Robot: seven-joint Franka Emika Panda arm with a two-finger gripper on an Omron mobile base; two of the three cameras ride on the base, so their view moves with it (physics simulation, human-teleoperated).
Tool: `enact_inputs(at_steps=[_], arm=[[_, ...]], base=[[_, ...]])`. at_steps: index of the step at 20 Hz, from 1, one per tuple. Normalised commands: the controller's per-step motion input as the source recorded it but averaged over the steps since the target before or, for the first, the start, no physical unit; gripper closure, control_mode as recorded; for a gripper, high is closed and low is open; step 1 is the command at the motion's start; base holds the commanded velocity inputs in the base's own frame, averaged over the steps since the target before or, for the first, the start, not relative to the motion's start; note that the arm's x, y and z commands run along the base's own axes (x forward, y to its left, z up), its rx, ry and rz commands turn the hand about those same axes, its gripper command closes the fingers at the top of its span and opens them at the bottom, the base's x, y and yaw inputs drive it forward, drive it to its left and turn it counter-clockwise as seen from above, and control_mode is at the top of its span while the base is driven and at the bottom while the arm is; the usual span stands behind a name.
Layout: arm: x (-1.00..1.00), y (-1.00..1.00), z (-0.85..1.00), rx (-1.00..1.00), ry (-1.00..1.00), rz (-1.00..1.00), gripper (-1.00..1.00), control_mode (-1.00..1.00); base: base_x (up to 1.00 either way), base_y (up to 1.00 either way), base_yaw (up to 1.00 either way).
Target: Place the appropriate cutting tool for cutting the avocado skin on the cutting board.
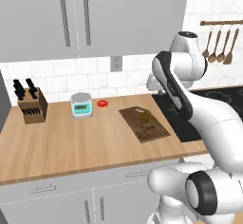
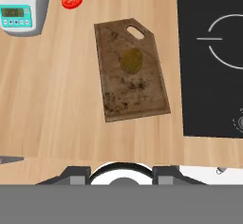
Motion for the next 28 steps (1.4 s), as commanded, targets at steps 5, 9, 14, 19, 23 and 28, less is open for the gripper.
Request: enact_inputs(at_steps=[5,9,14,19,23,28], arm=[[-0.31,-0.13,-0.07,0.02,-0.04,0.00,-1.00,-1.00],[-0.59,-0.74,-0.46,0.12,0.00,-0.07,-1.00,-1.00],[-0.37,-0.85,-0.64,0.08,0.03,-0.11,-1.00,-1.00],[-0.33,-0.63,-0.77,-0.07,-0.01,-0.05,-1.00,-1.00],[-0.71,-0.76,-0.57,0.00,0.00,-0.02,-1.00,-1.00],[-0.52,-0.61,-0.52,0.00,0.10,-0.04,-1.00,-1.00]], base=[[0.00,0.00,0.00],[0.00,0.00,0.00],[0.00,0.00,0.00],[0.00,0.00,0.00],[0.00,0.00,0.00],[0.00,0.00,0.00]])
